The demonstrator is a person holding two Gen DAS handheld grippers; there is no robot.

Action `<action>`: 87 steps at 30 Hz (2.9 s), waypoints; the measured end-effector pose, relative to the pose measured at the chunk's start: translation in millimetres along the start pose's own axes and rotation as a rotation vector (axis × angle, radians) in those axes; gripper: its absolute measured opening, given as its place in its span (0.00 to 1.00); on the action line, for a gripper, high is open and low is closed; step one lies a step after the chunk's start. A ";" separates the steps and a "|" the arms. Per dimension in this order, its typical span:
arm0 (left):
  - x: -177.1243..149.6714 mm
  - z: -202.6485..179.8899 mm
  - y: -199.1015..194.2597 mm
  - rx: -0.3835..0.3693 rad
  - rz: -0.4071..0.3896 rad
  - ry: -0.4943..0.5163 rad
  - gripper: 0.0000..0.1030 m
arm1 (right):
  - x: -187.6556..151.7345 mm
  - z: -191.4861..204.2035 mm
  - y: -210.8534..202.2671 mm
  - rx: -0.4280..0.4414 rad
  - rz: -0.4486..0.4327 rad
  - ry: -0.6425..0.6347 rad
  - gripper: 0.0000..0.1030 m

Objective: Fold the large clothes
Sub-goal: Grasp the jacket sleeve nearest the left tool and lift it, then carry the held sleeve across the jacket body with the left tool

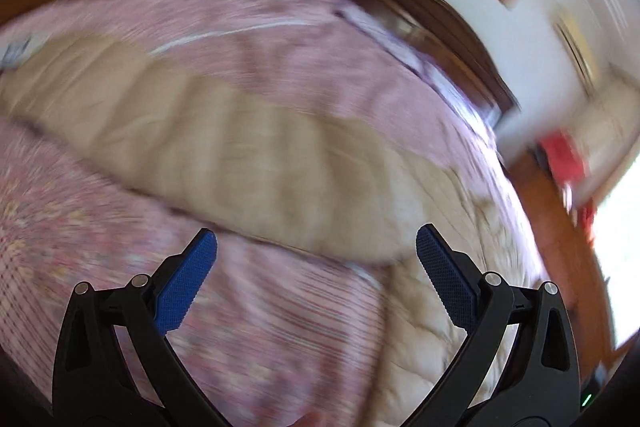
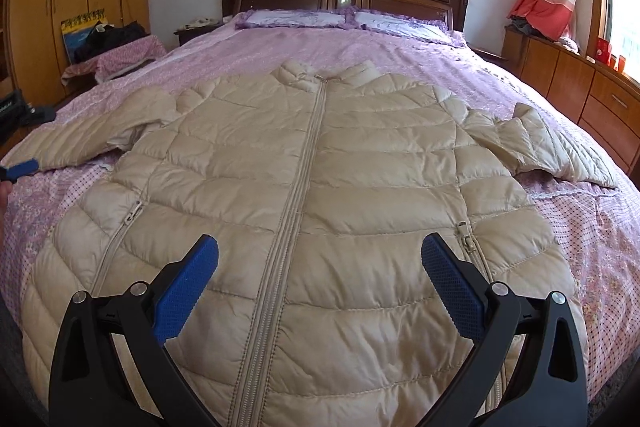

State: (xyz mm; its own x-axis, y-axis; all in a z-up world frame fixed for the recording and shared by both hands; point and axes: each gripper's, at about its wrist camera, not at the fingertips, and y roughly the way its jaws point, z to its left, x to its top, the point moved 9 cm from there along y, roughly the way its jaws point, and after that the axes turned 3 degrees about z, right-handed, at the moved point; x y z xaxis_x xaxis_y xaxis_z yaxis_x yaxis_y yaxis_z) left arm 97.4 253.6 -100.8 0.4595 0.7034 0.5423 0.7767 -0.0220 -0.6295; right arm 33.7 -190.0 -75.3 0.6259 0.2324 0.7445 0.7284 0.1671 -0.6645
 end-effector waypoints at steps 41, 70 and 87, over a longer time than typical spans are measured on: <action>-19.9 -244.4 22.8 -0.260 0.010 0.506 0.02 | 21.3 -71.3 -6.6 -0.048 -0.076 0.123 0.95; -95.0 -242.5 11.9 -0.390 0.089 0.470 0.52 | 40.9 -85.2 -15.1 -0.026 -0.110 0.170 0.88; -52.8 -90.0 75.8 -0.309 0.170 0.127 0.03 | 141.1 144.6 55.0 0.346 0.044 -0.361 0.69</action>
State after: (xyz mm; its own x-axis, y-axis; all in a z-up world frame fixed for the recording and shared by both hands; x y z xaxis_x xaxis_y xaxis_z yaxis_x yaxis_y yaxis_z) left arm 170.7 150.9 -127.0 0.6278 0.5781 0.5212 0.7691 -0.3580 -0.5294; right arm 121.8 -9.5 -16.2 0.4727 0.5530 0.6862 0.5304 0.4433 -0.7226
